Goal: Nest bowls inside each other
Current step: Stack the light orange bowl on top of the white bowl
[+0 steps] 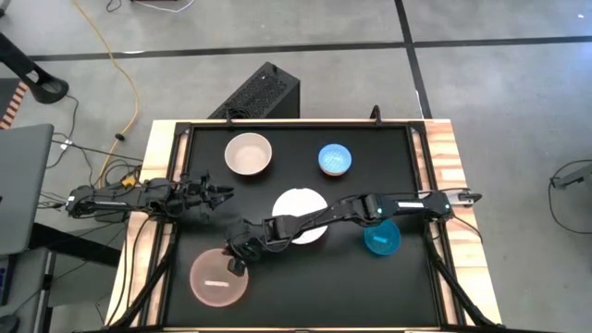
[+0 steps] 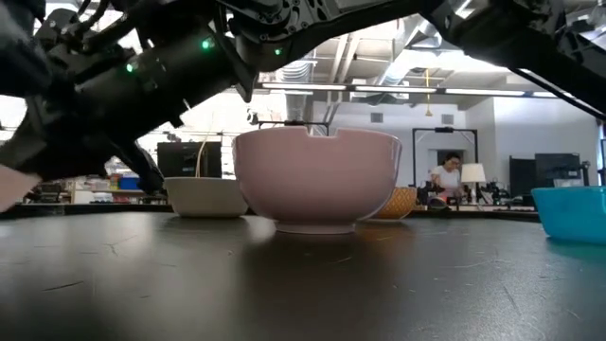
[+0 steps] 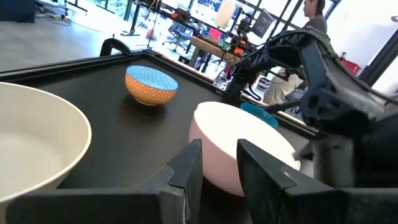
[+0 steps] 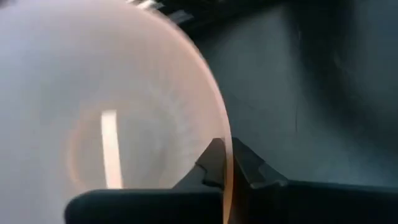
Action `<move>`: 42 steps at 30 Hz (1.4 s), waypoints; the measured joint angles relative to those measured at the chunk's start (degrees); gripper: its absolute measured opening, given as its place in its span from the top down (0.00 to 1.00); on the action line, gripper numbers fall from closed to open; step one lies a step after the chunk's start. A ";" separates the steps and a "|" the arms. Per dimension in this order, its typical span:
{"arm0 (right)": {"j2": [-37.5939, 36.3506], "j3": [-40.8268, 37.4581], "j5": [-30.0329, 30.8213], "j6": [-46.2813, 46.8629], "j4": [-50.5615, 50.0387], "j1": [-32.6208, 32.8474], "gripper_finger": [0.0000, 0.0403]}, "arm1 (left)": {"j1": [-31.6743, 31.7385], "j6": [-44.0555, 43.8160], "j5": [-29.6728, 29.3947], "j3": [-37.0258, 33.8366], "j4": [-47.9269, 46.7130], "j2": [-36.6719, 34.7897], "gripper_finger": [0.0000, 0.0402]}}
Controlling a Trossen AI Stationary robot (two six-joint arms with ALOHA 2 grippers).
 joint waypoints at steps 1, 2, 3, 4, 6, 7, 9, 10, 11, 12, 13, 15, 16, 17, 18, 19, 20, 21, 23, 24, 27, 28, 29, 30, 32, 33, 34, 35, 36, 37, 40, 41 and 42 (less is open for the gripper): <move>-0.14 0.14 -1.72 0.12 -0.08 -0.38 0.96 | -0.02 0.00 0.02 0.00 -0.02 0.00 0.78; -0.51 -0.14 -3.73 0.79 0.88 -0.90 0.96 | 0.00 0.00 0.04 0.00 -0.01 0.00 0.78; -0.93 -0.29 -5.79 1.09 0.51 -1.40 0.95 | -0.02 -0.01 0.04 0.00 -0.01 -0.02 0.78; -1.46 -0.36 -7.96 1.08 -0.25 -1.98 0.95 | -0.01 -0.04 0.01 0.00 -0.04 -0.02 0.78; -2.53 -0.12 -12.53 1.01 -0.45 -3.06 0.97 | 0.00 -0.04 0.06 0.00 0.00 0.11 0.78; -3.46 -0.06 -15.30 0.44 -1.34 -3.62 0.97 | -0.01 -0.06 0.07 -0.02 -0.08 0.15 0.78; -5.93 -0.30 -20.26 -1.57 -2.97 -4.48 0.98 | -0.02 -0.12 0.10 0.00 0.10 0.55 0.78; -7.38 -0.26 -22.18 -2.85 -4.52 -4.77 0.99 | 0.00 -0.15 0.18 0.00 -0.08 0.61 0.78; -8.98 -0.25 -23.48 -4.78 -7.62 -4.82 0.99 | 0.00 -0.15 0.24 0.00 -0.24 0.68 0.78; -10.55 -0.25 -24.15 -6.89 -10.83 -4.83 0.99 | 0.00 -0.15 0.22 0.00 0.03 0.98 0.78; -12.04 -0.24 -24.21 -8.89 -13.94 -4.80 0.99 | -0.01 -0.15 0.35 0.00 0.04 1.07 0.78; -15.19 -0.22 -24.10 -13.08 -21.74 -4.69 0.99 | 0.00 -0.15 0.39 0.00 -0.15 1.22 0.78; -16.61 -0.25 -23.82 -15.08 -25.66 -4.67 0.99 | -0.01 -0.15 0.37 0.00 -0.02 1.39 0.78; -18.07 -0.25 -22.78 -16.73 -28.44 -4.69 0.99 | -0.02 -0.15 0.39 0.00 -0.03 1.40 0.78; -19.79 -0.25 -20.76 -18.06 -31.89 -4.69 0.99 | -0.02 -0.15 0.39 0.00 -0.04 1.40 0.78; -21.26 -0.25 -18.83 -19.49 -35.63 -4.69 0.99 | -0.02 -0.15 0.37 0.00 -0.04 1.40 0.78; -22.74 -0.25 -16.89 -20.43 -38.96 -4.75 0.99 | 0.00 -0.15 0.36 0.00 -0.03 1.40 0.78; -24.25 -0.25 -14.42 -21.03 -41.92 -4.80 0.99 | 0.00 -0.15 0.35 0.00 -0.02 1.40 0.78; -26.44 -0.17 -9.27 -22.18 -47.91 -5.15 0.99 | 0.00 -0.15 0.24 0.00 -0.04 1.40 0.78; -27.51 -0.20 -7.17 -22.44 -50.85 -5.39 0.99 | 0.00 -0.13 0.20 0.00 -0.02 1.40 0.78; -30.72 -2.58 -2.00 -22.21 -54.32 -6.56 0.99 | 0.00 -0.13 0.20 0.00 -0.04 1.40 0.78; -32.11 -4.39 -0.65 -21.85 -54.43 -7.03 0.99 | -0.01 -0.13 0.18 0.00 -0.04 1.40 0.78; -33.62 -6.74 0.19 -21.35 -53.94 -7.58 0.99 | -0.02 -0.13 0.17 0.00 -0.05 1.40 0.78; -35.30 -9.68 0.44 -20.91 -52.71 -8.23 0.99 | 0.00 -0.13 0.17 0.00 -0.03 1.40 0.78; -38.80 -17.37 0.50 -19.61 -48.78 -9.57 0.99 | -0.01 -0.13 0.17 0.00 -0.04 1.40 0.78; -40.80 -22.07 0.48 -18.83 -45.92 -10.33 0.99 | -0.02 -0.13 0.17 0.00 -0.04 1.40 0.78; -42.62 -27.00 0.40 -17.94 -42.77 -11.13 0.99 | -0.02 -0.13 0.17 0.00 -0.04 1.40 0.78; -44.46 -31.84 0.15 -16.97 -39.11 -11.99 0.99 | 0.00 -0.13 0.16 0.00 -0.04 1.40 0.78; -46.46 -36.42 -0.16 -15.51 -35.97 -12.90 0.99 | 0.00 -0.13 0.15 0.00 -0.04 1.40 0.78; -48.57 -40.98 -0.22 -13.98 -32.50 -13.84 0.99 | -0.02 -0.11 0.15 0.00 -0.04 1.40 0.78; -54.83 -51.68 0.02 -10.72 -25.15 -16.14 0.99 | -0.01 -0.11 0.08 0.00 -0.04 1.40 0.78; -56.52 -54.72 0.19 -10.27 -23.23 -16.67 0.99 | 0.00 -0.11 0.04 0.00 -0.04 1.40 0.78; -58.33 -57.62 0.18 -9.54 -21.09 -17.20 0.99 | 0.00 0.04 -0.04 0.00 -0.04 1.40 0.78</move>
